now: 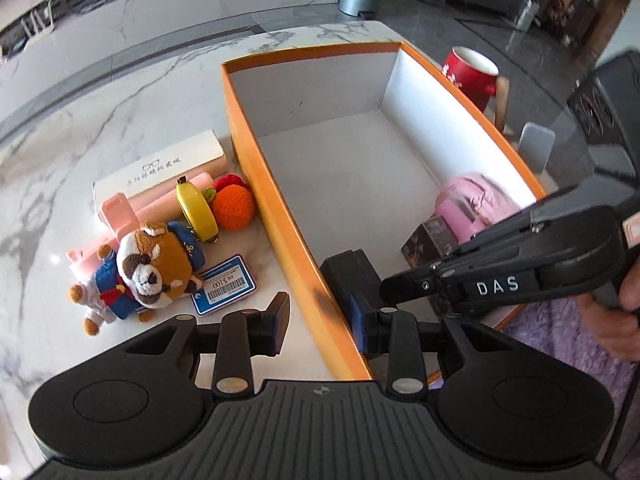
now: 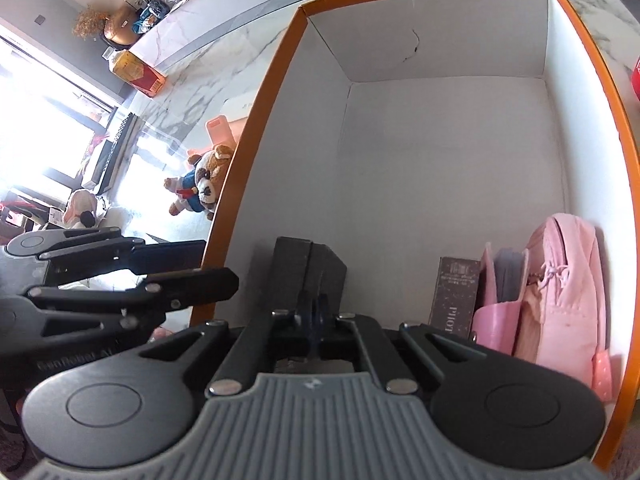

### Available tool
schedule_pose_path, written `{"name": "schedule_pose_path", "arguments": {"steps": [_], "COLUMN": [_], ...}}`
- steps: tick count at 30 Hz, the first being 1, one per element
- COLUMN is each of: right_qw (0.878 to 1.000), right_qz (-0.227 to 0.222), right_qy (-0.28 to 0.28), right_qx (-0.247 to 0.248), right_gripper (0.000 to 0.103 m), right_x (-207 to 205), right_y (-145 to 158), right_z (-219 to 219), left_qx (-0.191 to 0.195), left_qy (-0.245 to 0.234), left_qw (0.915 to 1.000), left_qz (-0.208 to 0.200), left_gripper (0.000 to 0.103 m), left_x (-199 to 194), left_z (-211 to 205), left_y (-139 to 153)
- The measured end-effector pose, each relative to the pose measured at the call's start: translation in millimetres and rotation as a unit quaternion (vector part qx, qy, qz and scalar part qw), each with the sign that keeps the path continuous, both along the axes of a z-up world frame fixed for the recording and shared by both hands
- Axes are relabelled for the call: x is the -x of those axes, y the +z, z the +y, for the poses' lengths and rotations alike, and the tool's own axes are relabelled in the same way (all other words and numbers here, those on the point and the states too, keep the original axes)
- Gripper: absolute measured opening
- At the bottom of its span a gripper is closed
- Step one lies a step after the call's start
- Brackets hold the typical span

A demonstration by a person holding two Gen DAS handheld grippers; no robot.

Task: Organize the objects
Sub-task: 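Grasp the dark rectangular box inside the orange box with the right gripper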

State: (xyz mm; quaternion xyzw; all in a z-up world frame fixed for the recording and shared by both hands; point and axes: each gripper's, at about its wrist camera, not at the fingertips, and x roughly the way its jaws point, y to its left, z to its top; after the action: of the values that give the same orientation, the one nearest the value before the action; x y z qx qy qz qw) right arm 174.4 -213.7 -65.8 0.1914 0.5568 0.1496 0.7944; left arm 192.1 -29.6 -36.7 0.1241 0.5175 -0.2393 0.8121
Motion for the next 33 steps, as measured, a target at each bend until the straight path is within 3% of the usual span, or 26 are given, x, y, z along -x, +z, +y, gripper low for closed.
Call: {"name": "schedule_pose_path", "arguments": {"steps": [4,11,15,17,19,27,33], "right_qw": [1.000,1.000,0.999,0.998,0.997,0.998,1.000], "right_qz": [-0.002,-0.003,-0.003,0.002,0.003,0.017,0.006], "right_qy": [0.001,0.001,-0.013,-0.021,-0.027,-0.025,-0.026], "right_qx": [-0.002,-0.006,-0.039,-0.062,-0.071,-0.048,0.008], "right_gripper": [0.001,0.004,0.011,0.027,0.035,0.039,0.037], "right_x": [0,2,0,-3,-5,-13,-6], "right_y": [-1,-1,-1,-3,-4,-14,3], "right_z": [0,-3,-11,-14,-14,0,0], "left_qx": [-0.072,-0.121,-0.117,-0.111,-0.105,-0.089,-0.029], "left_qy": [-0.044,-0.073,-0.066,-0.059,-0.053,-0.043,-0.030], "left_qw": [0.9964,0.9899,0.9908,0.9917,0.9926,0.9947,0.9989], "left_qz": [-0.010,0.014,0.022,0.026,0.030,0.028,0.020], "left_gripper": [0.043,0.047,0.047,0.047,0.046,0.046,0.046], "left_x": [4,-4,-6,-7,-8,-8,-2], "left_z": [-20,-32,-31,-29,-28,-24,-12], "left_y": [-6,-21,-24,-25,-25,-24,-7]}}
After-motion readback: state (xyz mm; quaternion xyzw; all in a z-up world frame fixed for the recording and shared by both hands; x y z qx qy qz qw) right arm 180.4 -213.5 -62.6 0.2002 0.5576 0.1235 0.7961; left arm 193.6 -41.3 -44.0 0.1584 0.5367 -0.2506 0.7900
